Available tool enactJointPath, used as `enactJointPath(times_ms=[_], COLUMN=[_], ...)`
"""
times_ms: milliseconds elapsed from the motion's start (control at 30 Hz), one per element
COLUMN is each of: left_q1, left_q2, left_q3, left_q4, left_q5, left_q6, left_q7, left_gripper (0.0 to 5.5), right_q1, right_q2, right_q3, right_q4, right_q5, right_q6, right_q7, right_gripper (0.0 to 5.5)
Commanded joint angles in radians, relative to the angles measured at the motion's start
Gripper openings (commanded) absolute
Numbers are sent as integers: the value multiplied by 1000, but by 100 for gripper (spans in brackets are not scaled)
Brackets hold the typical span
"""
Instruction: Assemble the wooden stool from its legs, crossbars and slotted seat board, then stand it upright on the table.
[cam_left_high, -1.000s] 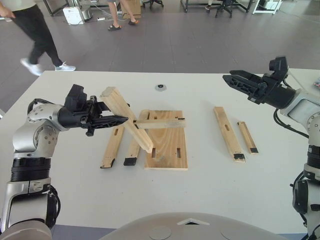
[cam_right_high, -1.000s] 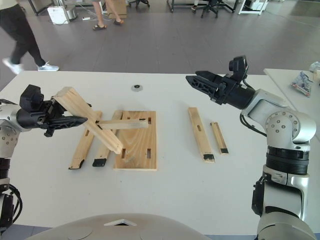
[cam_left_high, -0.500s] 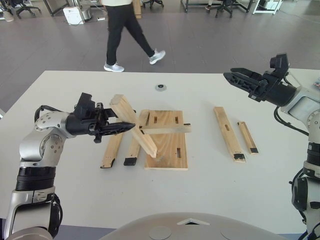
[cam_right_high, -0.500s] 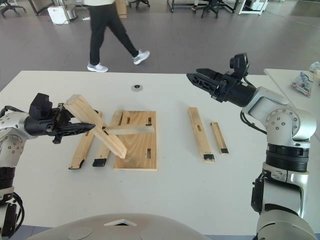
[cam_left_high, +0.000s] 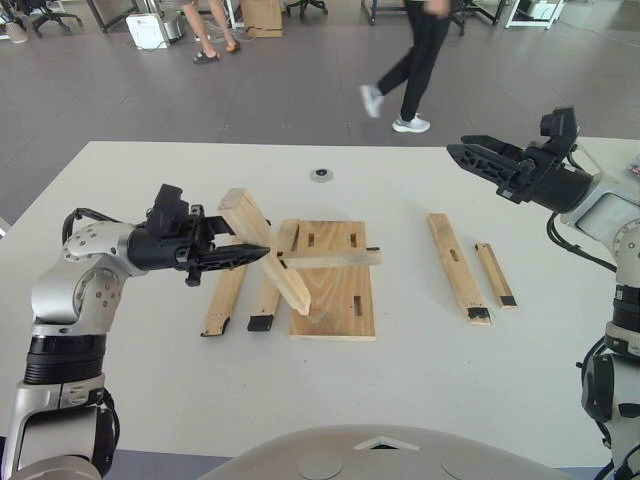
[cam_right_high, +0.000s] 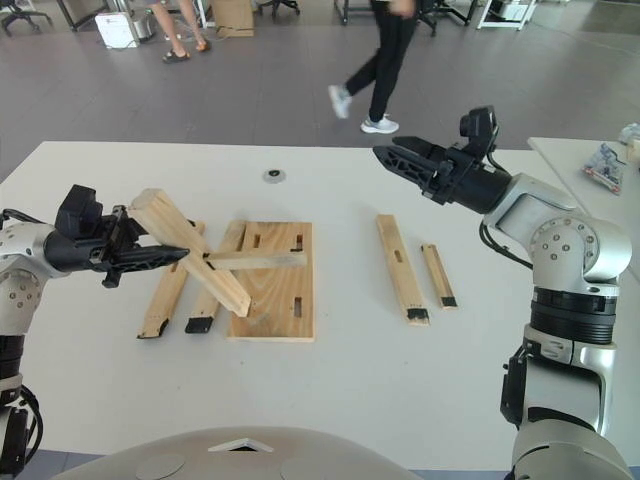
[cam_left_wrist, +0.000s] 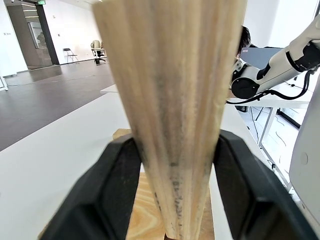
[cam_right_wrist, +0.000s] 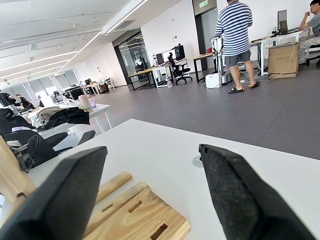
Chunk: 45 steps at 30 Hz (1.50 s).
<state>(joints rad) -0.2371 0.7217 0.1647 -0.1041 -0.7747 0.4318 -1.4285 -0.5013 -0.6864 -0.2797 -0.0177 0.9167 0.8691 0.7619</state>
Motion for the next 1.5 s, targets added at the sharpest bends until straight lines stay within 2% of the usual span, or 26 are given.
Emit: enactJointPath(times_ms=[33, 467, 733, 867, 1133, 1367, 1500], left_q1=[14, 35, 109, 146, -65, 126, 128], left_q2=[16, -25, 19, 55, 76, 112, 102], left_q3=[14, -28, -97, -125, -305, -364, -343], left_q4=[-11, 20, -34, -46, 60, 9, -7], left_q5=[10, 72, 161, 171, 260, 319, 280], left_q6=[-4, -83, -182, -162, -72, -152, -146], left_q7=[11, 27, -13, -9, 18, 41, 97], left_gripper=[211, 211, 211, 211, 210, 210, 210], right_q1=[1, 1, 19, 23, 22, 26, 27], right_q2=[4, 15, 22, 32, 50, 47, 45], right_q3=[-12, -12, -24, -28, -27, -39, -40], right_q4=[-12, -15, -35, -46, -52, -65, -68], right_q5=[3, 2, 6, 7, 8, 19, 24], right_q6=[11, 9, 13, 17, 20, 27, 28], right_q7=[1, -7, -18, -25, -41, -51, -57], right_gripper=[344, 344, 344, 344, 344, 344, 344])
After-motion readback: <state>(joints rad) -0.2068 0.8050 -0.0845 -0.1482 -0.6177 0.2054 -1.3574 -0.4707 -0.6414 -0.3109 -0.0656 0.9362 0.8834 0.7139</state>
